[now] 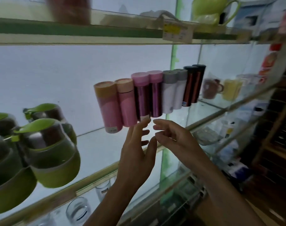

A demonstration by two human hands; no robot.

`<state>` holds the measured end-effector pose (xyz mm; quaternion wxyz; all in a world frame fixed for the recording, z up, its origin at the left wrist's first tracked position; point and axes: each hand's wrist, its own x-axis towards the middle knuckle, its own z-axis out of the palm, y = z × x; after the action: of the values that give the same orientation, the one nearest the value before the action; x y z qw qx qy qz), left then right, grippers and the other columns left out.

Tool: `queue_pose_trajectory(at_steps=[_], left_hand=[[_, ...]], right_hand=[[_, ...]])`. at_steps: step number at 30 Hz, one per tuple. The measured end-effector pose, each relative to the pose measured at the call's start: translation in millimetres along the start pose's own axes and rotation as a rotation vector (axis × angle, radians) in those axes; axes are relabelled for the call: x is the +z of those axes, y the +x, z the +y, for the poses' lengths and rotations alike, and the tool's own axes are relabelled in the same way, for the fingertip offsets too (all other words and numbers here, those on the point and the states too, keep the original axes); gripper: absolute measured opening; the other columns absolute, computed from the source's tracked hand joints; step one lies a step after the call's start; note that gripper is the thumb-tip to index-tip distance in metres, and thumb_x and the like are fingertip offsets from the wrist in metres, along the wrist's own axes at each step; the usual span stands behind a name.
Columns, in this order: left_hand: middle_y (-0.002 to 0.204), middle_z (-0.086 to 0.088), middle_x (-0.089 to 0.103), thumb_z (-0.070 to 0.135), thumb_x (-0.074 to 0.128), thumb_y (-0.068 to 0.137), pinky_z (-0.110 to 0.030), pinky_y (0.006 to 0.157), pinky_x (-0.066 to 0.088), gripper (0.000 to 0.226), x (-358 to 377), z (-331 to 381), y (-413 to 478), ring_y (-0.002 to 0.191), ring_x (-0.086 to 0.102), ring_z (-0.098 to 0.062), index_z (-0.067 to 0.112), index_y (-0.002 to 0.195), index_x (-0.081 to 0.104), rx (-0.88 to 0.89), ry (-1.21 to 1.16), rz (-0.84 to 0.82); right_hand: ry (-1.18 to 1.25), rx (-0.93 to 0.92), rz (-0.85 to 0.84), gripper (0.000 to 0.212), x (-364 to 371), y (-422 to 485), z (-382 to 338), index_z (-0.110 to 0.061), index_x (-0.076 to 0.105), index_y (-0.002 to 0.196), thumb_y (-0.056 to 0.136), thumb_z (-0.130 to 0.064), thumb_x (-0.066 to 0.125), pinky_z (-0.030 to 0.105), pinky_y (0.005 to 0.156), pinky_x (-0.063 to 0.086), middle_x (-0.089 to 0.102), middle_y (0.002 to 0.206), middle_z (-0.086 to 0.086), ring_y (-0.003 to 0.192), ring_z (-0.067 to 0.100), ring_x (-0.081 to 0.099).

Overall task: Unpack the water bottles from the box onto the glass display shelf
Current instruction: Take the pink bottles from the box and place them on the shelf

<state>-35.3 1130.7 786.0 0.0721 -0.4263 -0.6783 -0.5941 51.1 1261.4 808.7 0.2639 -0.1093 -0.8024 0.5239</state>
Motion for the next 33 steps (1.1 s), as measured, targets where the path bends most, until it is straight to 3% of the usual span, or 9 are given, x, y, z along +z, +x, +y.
queue_pose_trajectory(at_steps=[5,11,18,23,29,33], left_hand=[[0.132,0.018,0.053,0.012,0.060,0.099,-0.019,0.092,0.053,0.044,22.6,-11.4,0.6,0.119,0.058,0.001,0.028,0.139,0.050,0.013,-0.108,-0.131],[0.130,0.023,0.053,0.018,0.059,0.100,-0.031,0.095,0.054,0.043,55.7,-24.7,-17.6,0.119,0.056,0.004,0.042,0.134,0.048,-0.031,-0.209,-0.349],[0.134,0.018,0.054,0.029,0.056,0.099,-0.036,0.099,0.053,0.046,94.8,-50.1,-60.2,0.120,0.054,0.003,0.048,0.138,0.044,-0.093,-0.184,-0.607],[0.135,0.015,0.053,0.022,0.058,0.098,-0.036,0.099,0.052,0.048,118.4,-71.6,-98.0,0.123,0.055,-0.005,0.041,0.140,0.045,-0.151,-0.171,-0.758],[0.137,0.010,0.054,0.027,0.060,0.099,-0.040,0.097,0.055,0.047,150.2,-97.5,-136.9,0.122,0.056,-0.005,0.029,0.144,0.046,-0.174,-0.138,-0.895],[0.135,0.010,0.055,0.032,0.059,0.100,-0.039,0.097,0.055,0.044,174.0,-114.7,-165.3,0.122,0.055,-0.004,0.029,0.143,0.046,-0.235,-0.088,-0.965]], right_hand=[[-0.049,0.092,0.142,0.037,-13.8,-23.4,11.1,-0.037,0.062,0.131,0.100,-0.019,0.066,0.019,0.097,0.051,0.069,0.126,-0.012,0.113,-0.001,0.065],[-0.096,0.259,0.271,0.037,-20.5,-68.0,31.1,-0.037,0.060,0.135,0.101,-0.025,0.065,0.018,0.097,0.052,0.065,0.131,-0.013,0.115,-0.003,0.063],[-0.121,0.459,0.364,0.036,-17.7,-124.6,60.9,-0.040,0.057,0.133,0.101,-0.026,0.065,0.024,0.102,0.051,0.062,0.133,-0.012,0.120,0.000,0.060],[-0.123,0.610,0.379,0.039,-15.5,-158.1,92.2,-0.035,0.057,0.138,0.101,-0.030,0.065,0.025,0.102,0.052,0.060,0.134,-0.010,0.123,0.002,0.057],[-0.096,0.776,0.398,0.038,-16.5,-195.8,144.0,-0.045,0.055,0.135,0.099,-0.040,0.066,0.030,0.104,0.049,0.059,0.130,-0.021,0.122,-0.001,0.055],[-0.041,0.848,0.415,0.040,-21.2,-223.4,181.8,-0.042,0.056,0.138,0.099,-0.041,0.066,0.027,0.103,0.048,0.060,0.129,-0.020,0.122,-0.002,0.055]])
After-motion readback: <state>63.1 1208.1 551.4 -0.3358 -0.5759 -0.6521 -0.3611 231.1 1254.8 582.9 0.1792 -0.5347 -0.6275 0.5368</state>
